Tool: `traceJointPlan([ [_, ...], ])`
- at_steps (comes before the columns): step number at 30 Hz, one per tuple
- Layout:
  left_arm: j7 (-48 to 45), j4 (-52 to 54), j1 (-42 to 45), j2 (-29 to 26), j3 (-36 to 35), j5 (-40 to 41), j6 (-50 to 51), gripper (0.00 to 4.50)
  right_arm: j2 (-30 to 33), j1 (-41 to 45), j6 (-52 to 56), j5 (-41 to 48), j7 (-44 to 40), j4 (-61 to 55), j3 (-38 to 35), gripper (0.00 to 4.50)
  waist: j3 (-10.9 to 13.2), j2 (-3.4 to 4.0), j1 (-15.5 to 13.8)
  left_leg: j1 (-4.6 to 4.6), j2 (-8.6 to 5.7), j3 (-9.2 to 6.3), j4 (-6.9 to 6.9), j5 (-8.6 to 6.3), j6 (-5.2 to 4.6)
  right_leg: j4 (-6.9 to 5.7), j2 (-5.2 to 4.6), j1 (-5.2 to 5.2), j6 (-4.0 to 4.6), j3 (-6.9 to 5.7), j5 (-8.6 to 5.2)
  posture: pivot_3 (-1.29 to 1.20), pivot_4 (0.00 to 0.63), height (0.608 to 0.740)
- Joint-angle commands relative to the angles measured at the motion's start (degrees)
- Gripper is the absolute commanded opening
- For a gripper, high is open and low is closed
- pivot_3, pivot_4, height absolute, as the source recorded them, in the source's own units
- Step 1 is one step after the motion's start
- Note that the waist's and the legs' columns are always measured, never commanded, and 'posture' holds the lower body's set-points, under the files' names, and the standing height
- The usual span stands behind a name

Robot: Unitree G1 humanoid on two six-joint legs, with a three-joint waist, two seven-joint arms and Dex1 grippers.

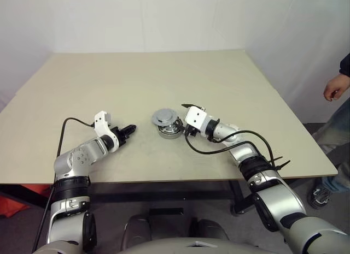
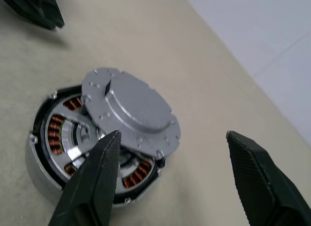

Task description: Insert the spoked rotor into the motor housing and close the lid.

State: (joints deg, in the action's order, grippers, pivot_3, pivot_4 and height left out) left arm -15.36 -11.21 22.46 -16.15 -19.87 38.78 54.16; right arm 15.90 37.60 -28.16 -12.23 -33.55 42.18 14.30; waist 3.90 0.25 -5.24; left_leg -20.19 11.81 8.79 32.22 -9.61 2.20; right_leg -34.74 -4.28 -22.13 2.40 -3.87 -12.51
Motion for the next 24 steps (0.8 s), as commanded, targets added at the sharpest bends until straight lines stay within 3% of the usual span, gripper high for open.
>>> traceJointPlan([
  [1,0.3,-0.6,0.8,-0.7,-0.5,-0.9,-0.6,2.02,0.3,0.8,-1.0,1.7,-0.8,-2.5,-0.7,3.70,0.0,0.00,0.0,0.00,0.00,0.00,0.00,0.00,0.00,0.00,0.00,0.00,0.01,0.00,0.00,0.00,0.000,0.740],
  [5,0.2,-0.9,0.9,-0.8,-0.6,-1.0,-0.7,2.02,-1.5,0.8,3.8,8.2,-4.9,-5.0,-3.2,3.70,0.0,0.00,0.0,0.00,0.00,0.00,0.00,0.00,0.00,0.00,0.00,0.00,0.12,0.00,0.07,0.00,0.000,0.740],
  [7,0.2,-1.0,0.9,-0.8,-0.5,-1.0,-0.7,2.02,-4.2,1.3,14.9,17.1,-8.1,-9.9,-6.8,3.70,0.0,0.00,0.0,0.01,0.00,0.00,0.00,0.00,0.00,-0.01,0.01,-0.01,0.13,0.00,0.07,0.00,0.000,0.740],
  [9,0.1,-1.2,1.1,-0.7,-0.4,-1.1,-0.9,2.02,-6.3,4.6,25.0,21.8,-5.2,-9.7,-11.1,3.70,0.0,0.01,0.1,0.03,0.02,-0.01,0.00,0.00,0.00,-0.01,0.02,0.01,0.13,0.00,0.08,0.00,0.000,0.740],
  [14,0.0,-2.1,1.8,-0.3,0.0,-1.5,-1.5,2.02,-2.9,12.5,29.7,10.5,8.2,7.8,-8.6,3.70,0.0,-0.03,-0.1,0.06,0.01,-0.05,0.07,0.02,0.02,-0.03,0.00,0.08,0.15,0.01,0.10,0.00,0.000,0.740],
  [20,0.0,-1.8,1.2,-0.4,-0.8,-1.4,-1.9,2.02,0.0,12.5,26.7,3.8,7.9,14.1,-3.8,1.71,0.0,0.03,-0.1,-0.20,-0.02,-0.03,0.01,0.01,0.02,-0.02,0.01,-0.15,0.33,0.02,0.19,0.00,0.000,0.740],
  [24,0.1,-1.4,0.5,-0.2,-1.1,-1.3,-2.0,2.02,1.6,9.3,25.2,3.8,-1.4,9.0,-1.7,0.24,0.0,0.07,-0.1,-0.47,-0.01,-0.04,0.11,0.01,0.02,-0.08,0.01,-0.35,0.40,0.00,0.24,0.00,0.000,0.740],
])
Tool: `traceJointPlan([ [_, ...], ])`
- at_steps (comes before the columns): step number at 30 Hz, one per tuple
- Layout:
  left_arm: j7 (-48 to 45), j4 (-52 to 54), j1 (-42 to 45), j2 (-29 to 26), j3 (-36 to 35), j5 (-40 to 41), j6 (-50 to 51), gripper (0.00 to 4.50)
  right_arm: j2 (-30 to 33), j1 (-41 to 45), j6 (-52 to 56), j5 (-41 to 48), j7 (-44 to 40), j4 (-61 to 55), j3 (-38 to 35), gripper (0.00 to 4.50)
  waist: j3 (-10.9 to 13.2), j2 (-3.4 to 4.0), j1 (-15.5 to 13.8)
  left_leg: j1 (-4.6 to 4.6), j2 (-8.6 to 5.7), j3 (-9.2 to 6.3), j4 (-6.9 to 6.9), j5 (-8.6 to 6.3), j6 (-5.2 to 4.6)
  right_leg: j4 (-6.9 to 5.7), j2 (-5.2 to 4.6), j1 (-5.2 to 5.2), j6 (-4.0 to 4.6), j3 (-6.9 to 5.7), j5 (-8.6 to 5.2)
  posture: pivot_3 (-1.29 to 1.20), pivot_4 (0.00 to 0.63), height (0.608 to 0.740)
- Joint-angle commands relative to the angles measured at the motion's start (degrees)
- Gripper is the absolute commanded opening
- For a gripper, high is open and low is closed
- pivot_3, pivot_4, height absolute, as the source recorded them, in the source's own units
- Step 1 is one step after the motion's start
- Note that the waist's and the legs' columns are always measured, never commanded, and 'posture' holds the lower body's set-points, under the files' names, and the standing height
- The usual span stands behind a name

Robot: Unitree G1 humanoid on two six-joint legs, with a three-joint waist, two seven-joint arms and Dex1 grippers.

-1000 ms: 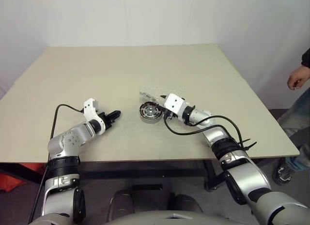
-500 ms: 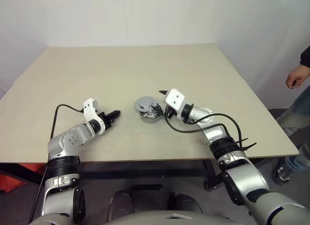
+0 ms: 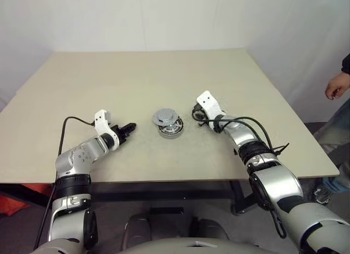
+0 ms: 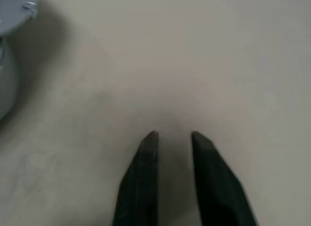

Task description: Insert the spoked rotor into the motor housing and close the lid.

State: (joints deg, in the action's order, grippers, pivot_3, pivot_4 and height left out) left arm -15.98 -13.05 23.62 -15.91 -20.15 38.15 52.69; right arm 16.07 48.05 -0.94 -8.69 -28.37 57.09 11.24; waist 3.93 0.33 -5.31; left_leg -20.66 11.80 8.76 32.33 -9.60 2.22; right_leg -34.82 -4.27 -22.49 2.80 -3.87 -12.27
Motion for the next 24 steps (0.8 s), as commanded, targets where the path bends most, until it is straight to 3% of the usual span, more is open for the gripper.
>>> traceJointPlan([
  [1,0.7,0.4,-0.7,-0.5,-0.8,-0.7,-0.6,2.02,1.8,-1.9,-2.0,0.5,-8.6,-7.5,1.6,0.03,0.0,-0.01,0.0,-0.01,0.00,-0.01,0.02,-0.01,-0.01,0.02,0.00,0.03,0.00,-0.01,0.00,0.00,0.000,0.740],
  [6,1.0,0.3,-0.7,0.0,-0.8,-0.7,-0.9,2.02,6.9,-8.6,-2.6,1.4,-24.3,-22.0,5.5,0.03,0.0,-0.02,-0.2,0.01,0.02,-0.01,0.04,-0.02,-0.04,0.03,0.00,0.06,-0.01,-0.01,0.00,0.00,0.000,0.740],
  [10,1.1,0.4,-0.9,0.1,-0.9,-0.6,-1.0,2.02,9.4,-12.0,-2.1,1.5,-29.7,-29.4,6.8,0.03,0.0,-0.02,0.0,0.04,0.03,-0.01,0.07,-0.05,-0.10,0.07,0.00,0.12,-0.02,-0.01,-0.01,0.00,0.000,0.740],
  [24,1.9,1.9,-2.3,0.3,-1.3,-0.2,-0.7,2.02,2.2,-10.3,-0.4,-1.9,-22.3,-27.2,7.9,0.03,0.0,-0.03,0.5,0.10,0.04,0.00,0.14,-0.05,-0.09,0.03,0.02,0.12,-0.01,-0.02,0.00,0.00,0.000,0.740],
])
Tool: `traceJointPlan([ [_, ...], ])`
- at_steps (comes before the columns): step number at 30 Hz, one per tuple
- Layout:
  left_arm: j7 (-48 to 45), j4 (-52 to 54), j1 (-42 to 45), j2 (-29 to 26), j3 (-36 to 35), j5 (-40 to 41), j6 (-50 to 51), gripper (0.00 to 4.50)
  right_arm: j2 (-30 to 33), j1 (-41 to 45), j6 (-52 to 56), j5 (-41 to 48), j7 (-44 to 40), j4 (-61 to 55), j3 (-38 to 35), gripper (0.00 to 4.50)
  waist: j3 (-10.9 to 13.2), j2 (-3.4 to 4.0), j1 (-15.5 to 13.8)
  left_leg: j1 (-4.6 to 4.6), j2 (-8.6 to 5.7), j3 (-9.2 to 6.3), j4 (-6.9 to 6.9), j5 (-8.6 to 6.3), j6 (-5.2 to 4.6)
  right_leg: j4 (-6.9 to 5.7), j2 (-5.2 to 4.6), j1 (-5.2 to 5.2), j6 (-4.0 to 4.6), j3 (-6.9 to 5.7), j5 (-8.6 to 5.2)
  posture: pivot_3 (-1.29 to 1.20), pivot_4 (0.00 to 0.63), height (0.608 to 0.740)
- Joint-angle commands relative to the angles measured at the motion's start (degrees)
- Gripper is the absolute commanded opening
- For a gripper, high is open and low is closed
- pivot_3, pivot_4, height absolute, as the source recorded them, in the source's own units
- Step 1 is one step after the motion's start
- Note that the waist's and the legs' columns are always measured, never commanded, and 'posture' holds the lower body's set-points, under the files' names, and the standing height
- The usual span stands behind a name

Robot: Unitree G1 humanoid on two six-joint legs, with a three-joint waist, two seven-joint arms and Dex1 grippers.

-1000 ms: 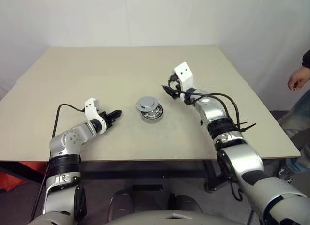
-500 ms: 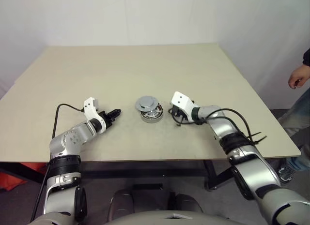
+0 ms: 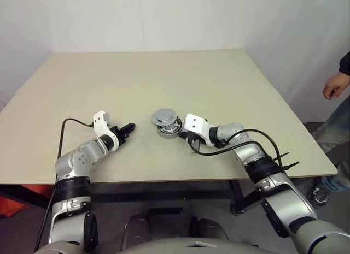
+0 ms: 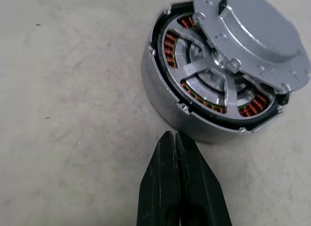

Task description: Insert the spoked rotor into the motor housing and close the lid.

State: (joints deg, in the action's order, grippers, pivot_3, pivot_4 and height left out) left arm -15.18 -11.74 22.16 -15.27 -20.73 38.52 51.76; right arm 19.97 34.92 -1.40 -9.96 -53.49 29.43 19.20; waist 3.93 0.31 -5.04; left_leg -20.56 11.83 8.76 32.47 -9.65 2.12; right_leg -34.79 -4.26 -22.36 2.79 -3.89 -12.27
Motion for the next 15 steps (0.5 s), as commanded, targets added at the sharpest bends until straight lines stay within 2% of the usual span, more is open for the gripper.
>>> traceJointPlan([
  [1,1.1,0.7,-0.9,-0.4,-0.7,-0.5,0.2,2.02,-2.4,3.2,0.2,-0.8,3.4,0.9,0.0,0.03,0.0,0.00,0.5,0.02,0.00,0.00,0.00,0.00,0.00,-0.01,0.00,0.01,0.00,0.00,0.00,0.00,0.000,0.740],
  [8,1.4,1.0,-1.1,-0.8,-1.2,-0.3,0.4,2.02,-5.8,5.6,-0.4,-1.8,5.9,4.5,0.3,0.03,0.0,0.00,1.2,0.14,0.00,-0.01,0.02,0.03,0.05,-0.03,0.00,0.07,-0.27,-0.01,-0.15,0.00,0.000,0.740],
  [15,1.8,1.7,-1.5,-1.1,-1.8,0.1,0.5,2.02,-7.8,6.3,-0.6,-1.7,5.9,5.1,0.9,0.03,0.0,0.00,1.2,0.14,0.00,0.00,-0.02,0.03,0.05,-0.04,0.01,0.06,0.03,-0.01,0.02,0.00,0.000,0.740],
])
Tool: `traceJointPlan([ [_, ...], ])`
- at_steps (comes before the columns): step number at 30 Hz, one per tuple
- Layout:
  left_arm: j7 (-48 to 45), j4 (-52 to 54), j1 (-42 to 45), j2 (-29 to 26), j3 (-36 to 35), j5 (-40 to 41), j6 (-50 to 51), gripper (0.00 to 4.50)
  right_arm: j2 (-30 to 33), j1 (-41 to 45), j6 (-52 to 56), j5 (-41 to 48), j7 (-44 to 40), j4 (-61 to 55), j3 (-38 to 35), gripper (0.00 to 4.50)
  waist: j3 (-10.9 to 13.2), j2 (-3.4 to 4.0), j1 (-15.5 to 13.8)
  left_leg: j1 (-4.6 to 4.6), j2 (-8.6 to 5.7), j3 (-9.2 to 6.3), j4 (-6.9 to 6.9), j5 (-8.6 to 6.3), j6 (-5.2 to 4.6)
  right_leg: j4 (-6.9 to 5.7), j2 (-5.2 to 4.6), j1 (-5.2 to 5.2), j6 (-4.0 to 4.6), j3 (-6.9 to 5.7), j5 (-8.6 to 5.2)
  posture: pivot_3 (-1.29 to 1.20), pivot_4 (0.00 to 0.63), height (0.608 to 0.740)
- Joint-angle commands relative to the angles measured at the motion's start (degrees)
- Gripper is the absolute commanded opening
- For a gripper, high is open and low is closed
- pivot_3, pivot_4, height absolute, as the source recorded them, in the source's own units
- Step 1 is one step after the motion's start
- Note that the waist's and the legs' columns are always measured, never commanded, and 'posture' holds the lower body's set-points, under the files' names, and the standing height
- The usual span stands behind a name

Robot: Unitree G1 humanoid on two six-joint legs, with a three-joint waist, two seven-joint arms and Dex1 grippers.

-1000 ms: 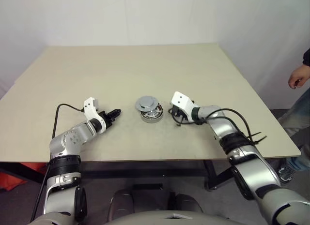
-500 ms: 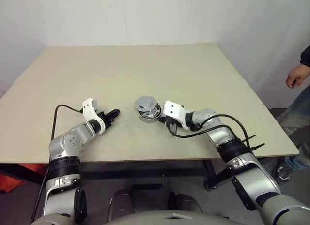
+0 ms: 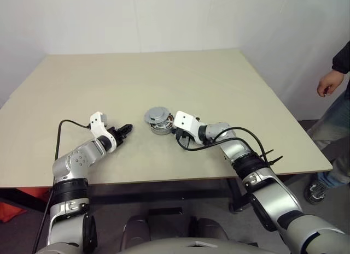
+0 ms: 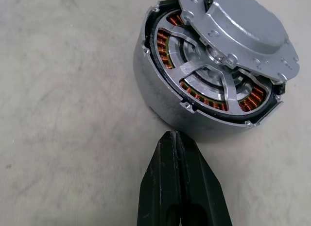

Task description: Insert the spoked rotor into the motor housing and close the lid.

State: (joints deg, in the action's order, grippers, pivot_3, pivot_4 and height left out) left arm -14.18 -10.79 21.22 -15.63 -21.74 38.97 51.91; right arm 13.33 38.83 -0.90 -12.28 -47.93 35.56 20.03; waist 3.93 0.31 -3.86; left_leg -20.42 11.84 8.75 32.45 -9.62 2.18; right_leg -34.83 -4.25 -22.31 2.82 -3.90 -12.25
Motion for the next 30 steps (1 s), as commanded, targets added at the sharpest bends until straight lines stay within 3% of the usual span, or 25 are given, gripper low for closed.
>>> traceJointPlan([
  [1,0.8,0.9,-0.6,-0.8,-0.9,-0.3,0.4,2.02,-1.4,2.4,-0.9,0.7,0.1,-1.1,0.2,0.03,0.0,0.00,0.0,0.00,0.00,0.00,-0.01,0.00,0.00,0.00,0.00,-0.01,0.01,0.00,0.00,0.00,0.000,0.740],
  [17,1.4,1.6,-0.6,-0.9,-1.2,0.1,0.8,2.02,-9.8,4.9,-0.4,0.7,2.0,1.5,1.1,0.03,0.0,0.00,0.1,-0.01,0.02,-0.02,-0.03,-0.01,0.00,0.01,-0.01,-0.01,0.01,0.02,0.00,0.00,0.000,0.740],
  [26,1.2,0.8,0.1,-1.0,-1.1,-0.1,0.5,2.02,-6.9,3.2,-0.4,2.4,-3.8,-2.1,1.4,0.03,0.0,-0.01,0.0,-0.01,0.03,-0.03,-0.03,-0.01,0.00,0.01,-0.01,0.01,0.01,0.02,0.00,0.00,0.000,0.740],
  [30,1.1,0.4,0.5,-1.0,-0.9,-0.2,0.4,2.02,-5.8,3.1,4.3,8.3,-8.3,-6.9,-1.8,0.03,0.0,-0.01,-0.1,-0.01,0.02,-0.04,-0.04,-0.01,0.00,0.01,0.00,0.00,0.01,0.02,0.00,0.00,0.000,0.740],
])
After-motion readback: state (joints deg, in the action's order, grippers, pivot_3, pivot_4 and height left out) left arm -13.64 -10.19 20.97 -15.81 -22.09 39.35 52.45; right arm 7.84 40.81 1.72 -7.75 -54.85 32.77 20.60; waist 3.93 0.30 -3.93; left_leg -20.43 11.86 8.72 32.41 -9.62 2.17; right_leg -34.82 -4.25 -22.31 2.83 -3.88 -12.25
